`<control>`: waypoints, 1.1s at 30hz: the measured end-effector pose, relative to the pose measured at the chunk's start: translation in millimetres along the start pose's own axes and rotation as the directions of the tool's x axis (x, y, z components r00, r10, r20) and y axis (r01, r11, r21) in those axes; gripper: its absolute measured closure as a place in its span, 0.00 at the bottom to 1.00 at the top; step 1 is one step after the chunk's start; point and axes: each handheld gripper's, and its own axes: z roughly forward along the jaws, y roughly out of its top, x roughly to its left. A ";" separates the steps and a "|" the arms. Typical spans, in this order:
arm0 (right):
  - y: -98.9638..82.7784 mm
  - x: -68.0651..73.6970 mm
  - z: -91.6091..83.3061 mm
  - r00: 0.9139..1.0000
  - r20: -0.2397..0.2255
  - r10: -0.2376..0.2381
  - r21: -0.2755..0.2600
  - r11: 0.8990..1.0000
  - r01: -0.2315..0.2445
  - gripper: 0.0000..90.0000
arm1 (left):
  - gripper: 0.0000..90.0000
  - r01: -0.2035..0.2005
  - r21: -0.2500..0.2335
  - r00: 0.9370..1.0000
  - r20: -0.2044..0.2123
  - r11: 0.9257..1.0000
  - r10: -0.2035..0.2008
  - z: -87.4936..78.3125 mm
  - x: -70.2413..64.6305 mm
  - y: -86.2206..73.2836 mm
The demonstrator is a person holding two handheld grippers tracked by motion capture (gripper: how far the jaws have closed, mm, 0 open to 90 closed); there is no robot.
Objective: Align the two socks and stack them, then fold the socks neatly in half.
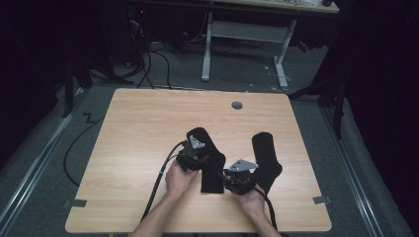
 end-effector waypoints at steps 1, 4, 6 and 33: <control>0.0 -0.7 -0.5 1.000 0.001 0.000 0.001 1.000 0.000 0.73 | 0.52 -0.003 0.006 1.000 -0.002 1.000 0.003 -0.5 0.3 -0.1; 0.2 -2.9 -1.5 1.000 0.004 0.008 -0.007 1.000 -0.008 0.71 | 0.49 0.005 0.002 1.000 0.000 1.000 -0.005 -3.4 1.0 -1.7; 0.5 -3.5 -3.2 1.000 0.004 0.014 -0.014 1.000 -0.014 0.71 | 0.48 0.009 -0.011 1.000 0.003 1.000 -0.009 -6.7 1.7 -3.2; -6.5 -25.1 -27.1 0.998 0.026 0.061 -0.068 0.996 -0.059 0.66 | 0.47 0.061 -0.080 0.998 -0.012 0.995 -0.063 -54.8 20.3 -41.6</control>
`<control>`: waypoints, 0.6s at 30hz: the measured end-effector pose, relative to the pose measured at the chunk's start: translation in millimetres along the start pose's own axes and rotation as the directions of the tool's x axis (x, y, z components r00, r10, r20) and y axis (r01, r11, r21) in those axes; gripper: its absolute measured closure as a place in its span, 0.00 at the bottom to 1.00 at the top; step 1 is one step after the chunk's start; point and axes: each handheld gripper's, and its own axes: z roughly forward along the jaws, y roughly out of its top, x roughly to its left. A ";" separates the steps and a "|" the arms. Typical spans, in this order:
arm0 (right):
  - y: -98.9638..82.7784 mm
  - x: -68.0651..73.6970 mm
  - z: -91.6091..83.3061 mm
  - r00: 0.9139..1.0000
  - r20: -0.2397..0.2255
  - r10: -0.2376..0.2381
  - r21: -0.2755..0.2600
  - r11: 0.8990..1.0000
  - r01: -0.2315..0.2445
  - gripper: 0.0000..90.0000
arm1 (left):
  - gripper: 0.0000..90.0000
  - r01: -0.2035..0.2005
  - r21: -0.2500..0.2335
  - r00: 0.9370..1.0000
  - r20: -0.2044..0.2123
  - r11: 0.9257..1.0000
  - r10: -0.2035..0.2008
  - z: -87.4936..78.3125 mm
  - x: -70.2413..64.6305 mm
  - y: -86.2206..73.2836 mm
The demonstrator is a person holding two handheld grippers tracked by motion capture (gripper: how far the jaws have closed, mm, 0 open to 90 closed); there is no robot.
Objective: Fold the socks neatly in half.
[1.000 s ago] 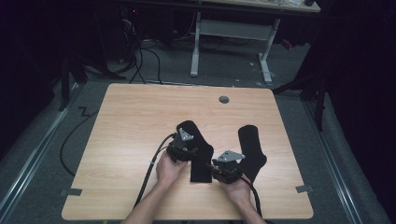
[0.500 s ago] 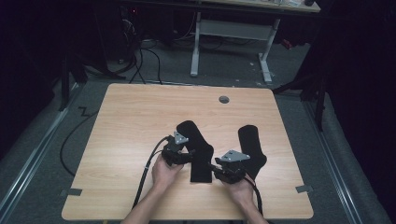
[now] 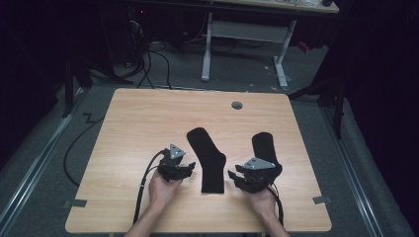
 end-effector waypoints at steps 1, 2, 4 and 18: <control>-0.2 -1.1 -0.8 1.000 0.004 0.003 0.000 1.000 -0.003 0.65 | 0.47 0.003 0.000 1.000 -0.003 1.000 -0.003 -1.7 1.7 -2.0; -0.5 -2.3 -1.8 1.000 0.009 0.009 0.002 1.000 -0.009 0.65 | 0.47 0.003 0.003 1.000 -0.009 1.000 -0.003 -3.1 3.2 -3.7; -0.9 -5.2 -3.3 1.000 0.015 0.020 -0.001 1.000 -0.020 0.65 | 0.47 -0.001 0.002 1.000 -0.023 1.000 0.001 -6.2 5.8 -7.1; -5.6 -22.3 -19.0 0.995 0.076 0.060 -0.003 0.998 -0.060 0.61 | 0.46 0.032 0.030 0.992 -0.121 0.999 -0.028 -23.5 27.5 -34.7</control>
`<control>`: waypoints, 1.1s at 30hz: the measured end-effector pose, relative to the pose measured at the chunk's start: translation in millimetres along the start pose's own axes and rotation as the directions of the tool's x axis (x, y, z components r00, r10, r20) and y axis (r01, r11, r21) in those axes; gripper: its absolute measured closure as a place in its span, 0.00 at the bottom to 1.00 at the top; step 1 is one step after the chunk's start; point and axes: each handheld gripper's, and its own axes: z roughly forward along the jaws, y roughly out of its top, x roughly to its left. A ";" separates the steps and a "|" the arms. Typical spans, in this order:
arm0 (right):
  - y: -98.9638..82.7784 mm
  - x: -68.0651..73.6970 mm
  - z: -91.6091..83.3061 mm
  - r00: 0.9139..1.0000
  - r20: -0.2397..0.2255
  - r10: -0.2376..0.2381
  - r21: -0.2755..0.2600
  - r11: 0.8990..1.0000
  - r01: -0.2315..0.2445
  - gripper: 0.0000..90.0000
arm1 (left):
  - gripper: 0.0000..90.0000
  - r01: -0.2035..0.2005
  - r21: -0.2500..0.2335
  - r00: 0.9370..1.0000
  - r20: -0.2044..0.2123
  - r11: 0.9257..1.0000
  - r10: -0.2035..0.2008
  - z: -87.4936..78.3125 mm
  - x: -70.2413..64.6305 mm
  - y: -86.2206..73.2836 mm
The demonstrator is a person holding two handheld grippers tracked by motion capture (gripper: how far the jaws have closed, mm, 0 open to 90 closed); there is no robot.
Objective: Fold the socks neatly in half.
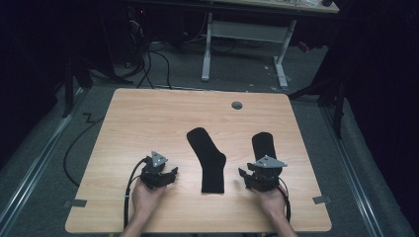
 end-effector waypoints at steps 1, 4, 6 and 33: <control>-0.3 -2.0 -1.2 1.000 0.004 0.008 0.002 1.000 -0.008 0.61 | 0.46 0.000 0.002 1.000 -0.006 1.000 0.000 -0.6 1.1 -1.2; -0.6 -9.1 -3.0 1.000 0.018 0.024 0.003 1.000 -0.024 0.62 | 0.46 -0.005 0.001 1.000 -0.022 1.000 0.005 -2.1 3.4 -4.4; 0.2 -14.2 -4.3 0.999 0.027 0.030 0.006 1.000 -0.031 0.62 | 0.45 -0.002 0.000 1.000 -0.027 1.000 0.002 -3.0 5.5 -5.4; -4.4 -75.2 -0.7 0.963 0.222 0.154 0.050 0.984 -0.170 0.62 | 0.36 0.015 -0.015 0.999 -0.040 1.000 -0.015 -5.5 8.7 -11.1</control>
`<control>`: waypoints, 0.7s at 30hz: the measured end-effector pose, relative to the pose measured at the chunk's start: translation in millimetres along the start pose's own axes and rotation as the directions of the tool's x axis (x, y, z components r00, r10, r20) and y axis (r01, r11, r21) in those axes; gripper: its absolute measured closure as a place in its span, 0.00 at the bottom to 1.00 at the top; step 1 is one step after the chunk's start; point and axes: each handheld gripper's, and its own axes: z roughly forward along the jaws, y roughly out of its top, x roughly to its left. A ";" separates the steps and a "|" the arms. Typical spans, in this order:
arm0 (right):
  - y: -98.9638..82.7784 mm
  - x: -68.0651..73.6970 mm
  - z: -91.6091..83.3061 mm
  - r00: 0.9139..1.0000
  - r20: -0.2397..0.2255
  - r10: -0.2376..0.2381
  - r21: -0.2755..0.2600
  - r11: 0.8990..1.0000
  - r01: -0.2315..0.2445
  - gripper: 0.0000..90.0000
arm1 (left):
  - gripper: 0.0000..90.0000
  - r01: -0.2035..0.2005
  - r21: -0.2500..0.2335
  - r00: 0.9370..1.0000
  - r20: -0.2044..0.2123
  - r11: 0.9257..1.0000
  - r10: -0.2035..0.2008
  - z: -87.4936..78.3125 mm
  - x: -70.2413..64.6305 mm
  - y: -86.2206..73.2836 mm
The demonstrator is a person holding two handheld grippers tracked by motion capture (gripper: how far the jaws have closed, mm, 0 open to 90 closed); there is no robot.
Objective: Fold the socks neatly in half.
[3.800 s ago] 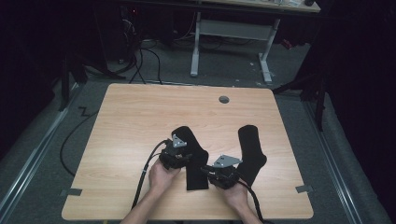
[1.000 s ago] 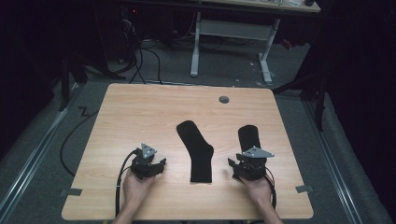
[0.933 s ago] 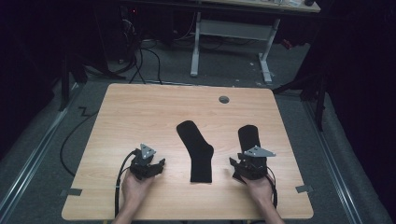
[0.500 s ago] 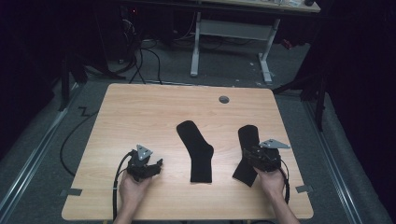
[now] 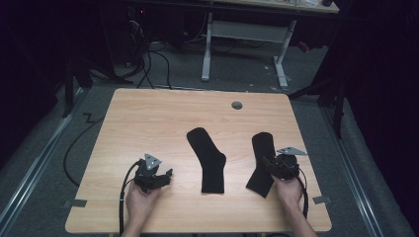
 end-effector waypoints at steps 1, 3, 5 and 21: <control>-0.2 -0.8 1.4 1.000 0.007 0.006 0.004 1.000 -0.006 0.62 | 0.36 0.000 0.000 1.000 0.001 1.000 0.000 0.0 0.0 0.0; -0.6 -2.4 5.4 1.000 0.018 0.015 0.019 1.000 -0.016 0.62 | 0.36 -0.003 0.001 1.000 0.003 1.000 0.003 0.0 -0.1 0.0; -1.7 -3.1 10.0 0.999 0.025 0.025 0.050 0.998 -0.026 0.61 | 0.35 -0.003 0.001 1.000 0.003 1.000 0.003 0.0 -0.2 0.0; 1.1 1.0 11.5 0.999 0.046 0.004 0.066 0.998 -0.007 0.78 | 0.34 -0.015 0.000 1.000 0.024 1.000 0.015 -0.1 -0.6 -0.3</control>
